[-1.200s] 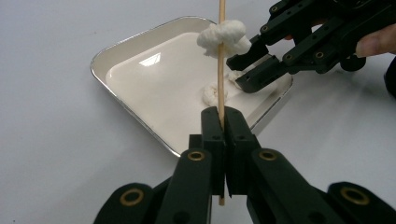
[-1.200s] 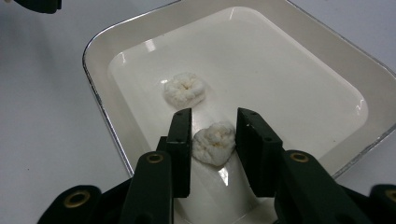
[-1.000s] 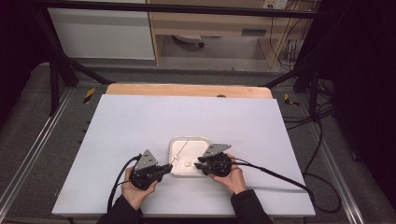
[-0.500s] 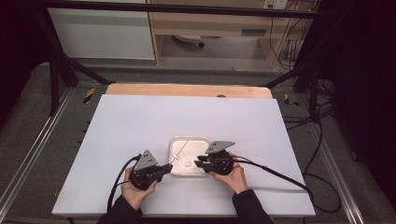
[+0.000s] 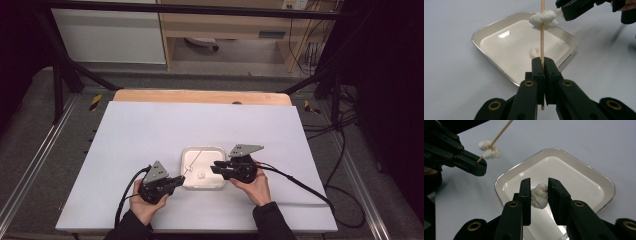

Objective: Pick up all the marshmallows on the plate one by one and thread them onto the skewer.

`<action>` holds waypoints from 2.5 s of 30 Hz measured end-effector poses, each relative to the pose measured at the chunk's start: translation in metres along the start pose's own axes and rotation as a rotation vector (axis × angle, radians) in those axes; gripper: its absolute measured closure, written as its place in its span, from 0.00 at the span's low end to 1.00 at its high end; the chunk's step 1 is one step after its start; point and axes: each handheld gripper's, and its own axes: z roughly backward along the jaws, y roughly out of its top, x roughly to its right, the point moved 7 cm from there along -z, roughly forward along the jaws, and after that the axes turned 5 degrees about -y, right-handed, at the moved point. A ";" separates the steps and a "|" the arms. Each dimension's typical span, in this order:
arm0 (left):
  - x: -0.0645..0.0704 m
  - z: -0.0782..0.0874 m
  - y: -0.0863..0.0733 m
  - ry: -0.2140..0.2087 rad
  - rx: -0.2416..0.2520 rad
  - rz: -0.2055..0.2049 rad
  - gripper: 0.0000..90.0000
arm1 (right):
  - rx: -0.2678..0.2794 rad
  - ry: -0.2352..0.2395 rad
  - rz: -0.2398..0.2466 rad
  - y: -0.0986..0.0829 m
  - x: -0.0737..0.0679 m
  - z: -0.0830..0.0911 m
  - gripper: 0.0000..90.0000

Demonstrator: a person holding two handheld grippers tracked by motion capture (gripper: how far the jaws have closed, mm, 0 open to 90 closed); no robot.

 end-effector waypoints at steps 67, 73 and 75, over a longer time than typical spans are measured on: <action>0.011 0.000 0.004 -0.030 0.034 -0.050 0.98 | 0.223 0.280 -0.342 0.061 0.003 0.014 0.83; 0.012 -0.001 0.004 -0.032 0.033 -0.044 0.98 | 0.218 0.285 -0.335 0.057 -0.002 0.011 0.85; 0.012 -0.001 0.005 -0.035 0.041 -0.038 0.98 | 0.214 0.288 -0.331 0.056 -0.005 0.010 0.85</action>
